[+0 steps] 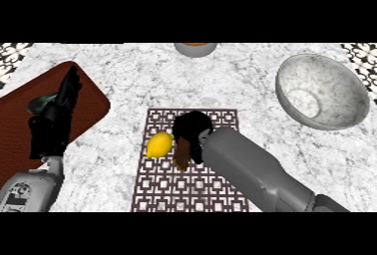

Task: Pick the sweet potato from the placemat and place it in the bowl

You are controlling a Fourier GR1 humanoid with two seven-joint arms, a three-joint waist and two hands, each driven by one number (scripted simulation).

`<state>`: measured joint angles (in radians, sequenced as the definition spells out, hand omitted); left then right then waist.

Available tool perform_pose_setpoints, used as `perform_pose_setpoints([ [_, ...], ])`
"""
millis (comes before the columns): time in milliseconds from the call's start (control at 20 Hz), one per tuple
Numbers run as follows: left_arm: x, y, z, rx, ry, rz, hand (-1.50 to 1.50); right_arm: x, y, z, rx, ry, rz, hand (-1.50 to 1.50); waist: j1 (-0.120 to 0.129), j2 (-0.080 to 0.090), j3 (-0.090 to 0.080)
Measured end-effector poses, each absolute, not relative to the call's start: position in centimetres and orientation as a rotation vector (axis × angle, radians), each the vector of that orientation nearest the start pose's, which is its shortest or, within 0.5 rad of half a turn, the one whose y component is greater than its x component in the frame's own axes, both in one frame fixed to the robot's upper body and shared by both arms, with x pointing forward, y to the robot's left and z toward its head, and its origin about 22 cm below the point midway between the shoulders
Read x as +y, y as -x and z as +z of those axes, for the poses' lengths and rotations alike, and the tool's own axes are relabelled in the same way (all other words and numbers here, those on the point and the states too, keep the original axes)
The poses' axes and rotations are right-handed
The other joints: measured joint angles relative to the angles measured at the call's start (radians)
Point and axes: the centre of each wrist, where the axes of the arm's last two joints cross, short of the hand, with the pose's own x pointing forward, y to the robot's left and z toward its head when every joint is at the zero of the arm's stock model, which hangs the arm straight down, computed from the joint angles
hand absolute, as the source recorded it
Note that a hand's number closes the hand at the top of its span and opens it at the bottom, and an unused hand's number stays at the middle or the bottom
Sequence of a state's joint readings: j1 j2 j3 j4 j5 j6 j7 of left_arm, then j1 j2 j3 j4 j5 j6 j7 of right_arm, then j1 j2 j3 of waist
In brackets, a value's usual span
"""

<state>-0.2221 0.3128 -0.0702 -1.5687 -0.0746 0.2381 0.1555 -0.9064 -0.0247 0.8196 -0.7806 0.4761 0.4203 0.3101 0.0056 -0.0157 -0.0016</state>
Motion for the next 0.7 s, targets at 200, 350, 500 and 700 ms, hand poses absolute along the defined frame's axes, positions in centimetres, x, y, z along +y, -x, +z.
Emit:
perform_pose_setpoints([
  [200, 26.5, -29.0, 7.0, -1.635, -0.403, -0.16, 0.0, -0.7, -31.0, 2.8, -1.143, 0.325, 1.643, 1.5, -0.017, -0.003, 0.001],
  [350, 26.7, -28.8, 7.0, -1.629, -0.404, -0.157, 0.0, 0.2, -27.6, 3.4, -1.262, 0.318, 1.506, 1.5, -0.023, -0.004, 0.002],
  [500, 27.3, -28.6, 6.8, -1.62, -0.413, -0.146, 0.0, 0.7, -24.7, 5.0, -1.387, 0.297, 1.334, 1.5, -0.03, -0.004, 0.002],
  [700, 27.5, -28.4, 7.1, -1.618, -0.41, -0.146, 0.0, 0.8, -21.9, 8.7, -1.557, 0.308, 1.098, 1.5, -0.036, -0.005, 0.002],
])
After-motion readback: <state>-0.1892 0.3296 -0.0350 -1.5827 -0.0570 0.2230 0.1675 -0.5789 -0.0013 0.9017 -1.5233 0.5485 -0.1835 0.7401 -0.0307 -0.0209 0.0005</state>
